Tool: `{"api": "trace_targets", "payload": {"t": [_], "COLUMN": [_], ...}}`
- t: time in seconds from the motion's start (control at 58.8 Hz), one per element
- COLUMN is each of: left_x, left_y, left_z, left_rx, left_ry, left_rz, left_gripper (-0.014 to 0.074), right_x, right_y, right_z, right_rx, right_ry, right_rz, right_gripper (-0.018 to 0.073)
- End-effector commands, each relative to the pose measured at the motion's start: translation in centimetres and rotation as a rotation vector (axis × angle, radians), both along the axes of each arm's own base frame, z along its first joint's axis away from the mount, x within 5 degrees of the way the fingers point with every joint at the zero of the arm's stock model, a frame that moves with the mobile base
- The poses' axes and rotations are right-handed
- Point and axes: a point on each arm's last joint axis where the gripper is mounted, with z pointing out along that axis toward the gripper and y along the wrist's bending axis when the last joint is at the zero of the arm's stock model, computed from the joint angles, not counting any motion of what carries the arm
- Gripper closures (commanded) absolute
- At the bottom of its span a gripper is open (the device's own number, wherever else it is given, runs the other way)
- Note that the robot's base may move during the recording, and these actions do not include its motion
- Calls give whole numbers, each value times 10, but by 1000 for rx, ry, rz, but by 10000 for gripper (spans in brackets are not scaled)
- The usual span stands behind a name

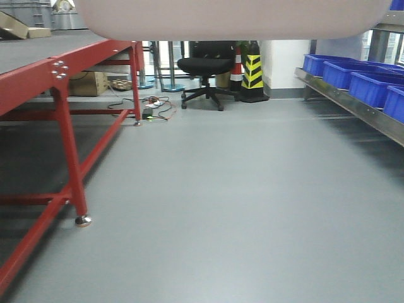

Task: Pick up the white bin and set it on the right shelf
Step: 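Carry the bin with both grippers as the base drives to the shelving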

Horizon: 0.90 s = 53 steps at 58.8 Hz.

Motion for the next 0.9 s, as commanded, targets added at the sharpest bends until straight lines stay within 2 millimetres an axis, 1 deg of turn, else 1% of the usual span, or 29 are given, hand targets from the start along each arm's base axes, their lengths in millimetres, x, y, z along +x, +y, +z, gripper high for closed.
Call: {"api": "trace_targets", "payload": {"t": [0.0,0.885], "left_x": [-48,-48], "left_y": [-26,-26], "left_z": [27,27], "left_rx": [-38,-38], "left_ry": [-136,-136], "left_rz": [-394,-394], "left_gripper": [722,722], "right_x": [-30,-30], "right_y": [26,26], "right_z": [34,34], "right_rx": [90,90], "right_ry": [-190,-190], "right_rz": [310,310], "right_gripper": [494,494]}}
